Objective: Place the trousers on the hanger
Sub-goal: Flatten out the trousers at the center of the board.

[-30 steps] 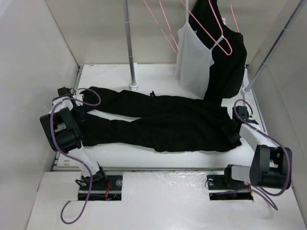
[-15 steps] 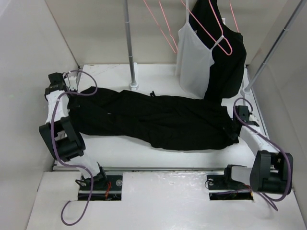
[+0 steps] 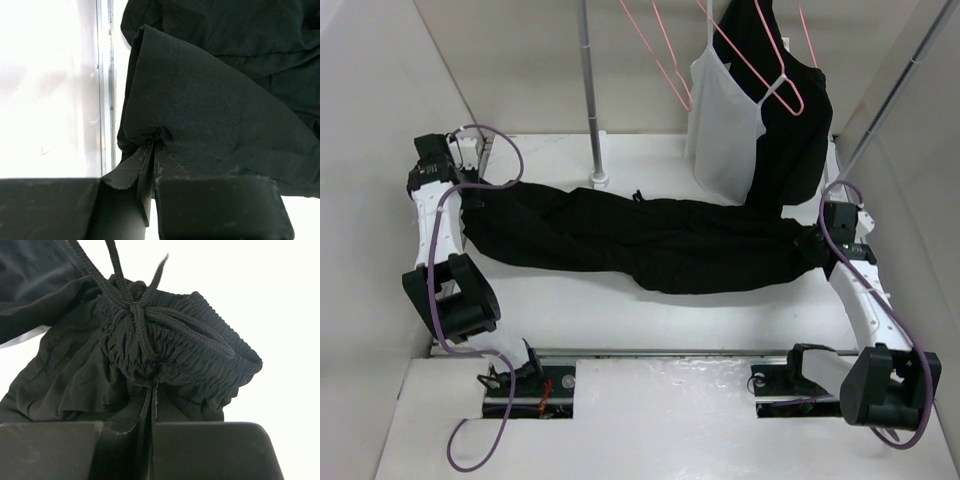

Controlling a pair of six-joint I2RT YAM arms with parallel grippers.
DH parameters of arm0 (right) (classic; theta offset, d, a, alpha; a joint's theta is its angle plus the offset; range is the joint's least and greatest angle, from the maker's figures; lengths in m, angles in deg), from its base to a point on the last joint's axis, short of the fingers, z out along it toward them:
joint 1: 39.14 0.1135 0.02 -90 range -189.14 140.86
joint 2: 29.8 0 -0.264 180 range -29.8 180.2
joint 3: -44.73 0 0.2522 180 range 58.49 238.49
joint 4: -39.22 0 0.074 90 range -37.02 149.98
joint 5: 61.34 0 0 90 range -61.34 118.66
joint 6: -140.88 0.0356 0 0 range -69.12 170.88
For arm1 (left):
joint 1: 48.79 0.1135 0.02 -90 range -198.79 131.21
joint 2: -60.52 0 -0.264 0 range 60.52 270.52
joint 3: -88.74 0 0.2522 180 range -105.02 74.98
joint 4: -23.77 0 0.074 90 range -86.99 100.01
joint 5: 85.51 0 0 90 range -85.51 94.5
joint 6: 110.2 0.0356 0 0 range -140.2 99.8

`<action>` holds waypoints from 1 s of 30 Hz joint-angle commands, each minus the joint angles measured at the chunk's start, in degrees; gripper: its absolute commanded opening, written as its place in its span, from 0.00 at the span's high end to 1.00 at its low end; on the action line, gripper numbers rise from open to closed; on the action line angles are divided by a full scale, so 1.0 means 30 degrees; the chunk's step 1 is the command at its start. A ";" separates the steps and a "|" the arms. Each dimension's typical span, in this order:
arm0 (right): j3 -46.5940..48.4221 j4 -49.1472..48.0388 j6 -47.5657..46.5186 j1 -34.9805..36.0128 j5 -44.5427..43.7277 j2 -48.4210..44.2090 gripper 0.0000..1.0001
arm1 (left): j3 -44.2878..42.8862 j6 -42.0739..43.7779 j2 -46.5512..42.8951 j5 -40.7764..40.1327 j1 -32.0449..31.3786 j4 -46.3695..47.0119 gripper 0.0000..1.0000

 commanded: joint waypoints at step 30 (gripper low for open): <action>0.1921 0.3304 -0.0508 -0.3582 0.2018 -0.4598 0.81 | 0.5796 0.3350 -0.5111 -0.3426 0.0737 0.0237 1.00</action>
